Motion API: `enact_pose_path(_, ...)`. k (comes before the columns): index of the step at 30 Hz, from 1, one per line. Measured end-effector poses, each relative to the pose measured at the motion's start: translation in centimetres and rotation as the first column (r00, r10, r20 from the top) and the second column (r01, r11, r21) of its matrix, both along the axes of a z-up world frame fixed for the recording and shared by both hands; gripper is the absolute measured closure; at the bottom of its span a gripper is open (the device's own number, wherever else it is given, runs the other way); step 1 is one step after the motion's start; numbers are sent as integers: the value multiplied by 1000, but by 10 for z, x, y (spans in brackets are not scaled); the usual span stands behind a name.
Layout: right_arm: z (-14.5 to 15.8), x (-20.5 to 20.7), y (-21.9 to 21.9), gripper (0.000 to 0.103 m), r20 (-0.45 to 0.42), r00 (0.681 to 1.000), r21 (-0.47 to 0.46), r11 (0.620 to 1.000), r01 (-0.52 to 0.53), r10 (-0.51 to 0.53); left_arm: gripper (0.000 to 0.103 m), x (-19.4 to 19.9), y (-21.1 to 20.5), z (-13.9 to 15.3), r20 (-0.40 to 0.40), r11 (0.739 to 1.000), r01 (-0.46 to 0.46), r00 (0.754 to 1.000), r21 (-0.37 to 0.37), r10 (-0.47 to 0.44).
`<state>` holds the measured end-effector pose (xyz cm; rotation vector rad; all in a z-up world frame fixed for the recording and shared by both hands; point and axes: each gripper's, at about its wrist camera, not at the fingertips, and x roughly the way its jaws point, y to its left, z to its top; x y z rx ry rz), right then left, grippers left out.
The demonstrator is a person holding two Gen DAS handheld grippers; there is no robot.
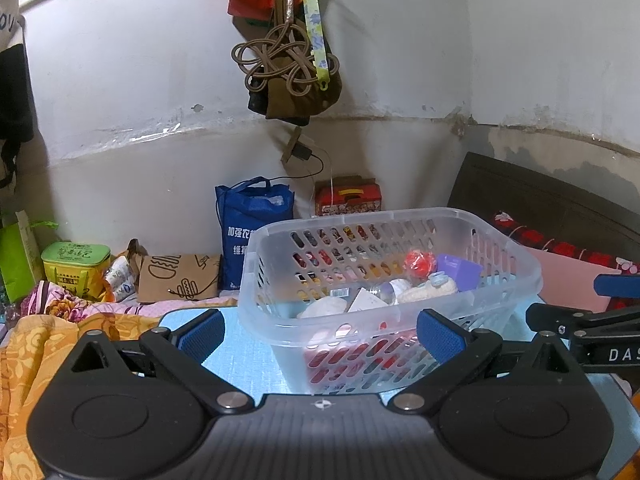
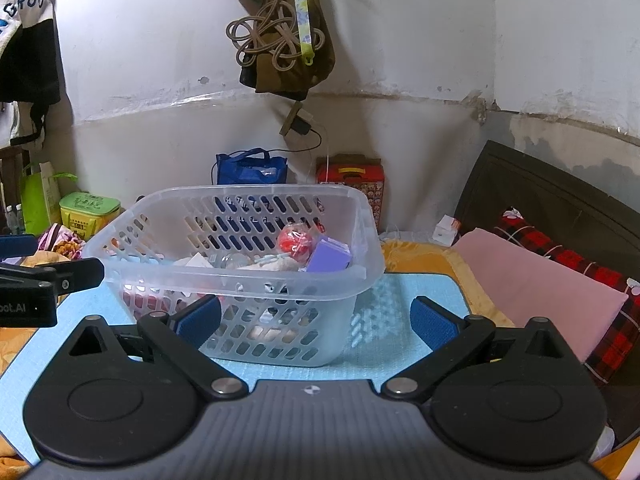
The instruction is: Organize objects
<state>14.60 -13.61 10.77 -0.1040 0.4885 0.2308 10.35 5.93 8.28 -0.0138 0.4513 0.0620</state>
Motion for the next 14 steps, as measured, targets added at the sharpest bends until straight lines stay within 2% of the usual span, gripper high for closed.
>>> enact_pose_path(14,-3,-1,2,0,-2,1000,-6,1000,4,-4,0,-1,-3,-2,0,1000,25,1000,-4,-25)
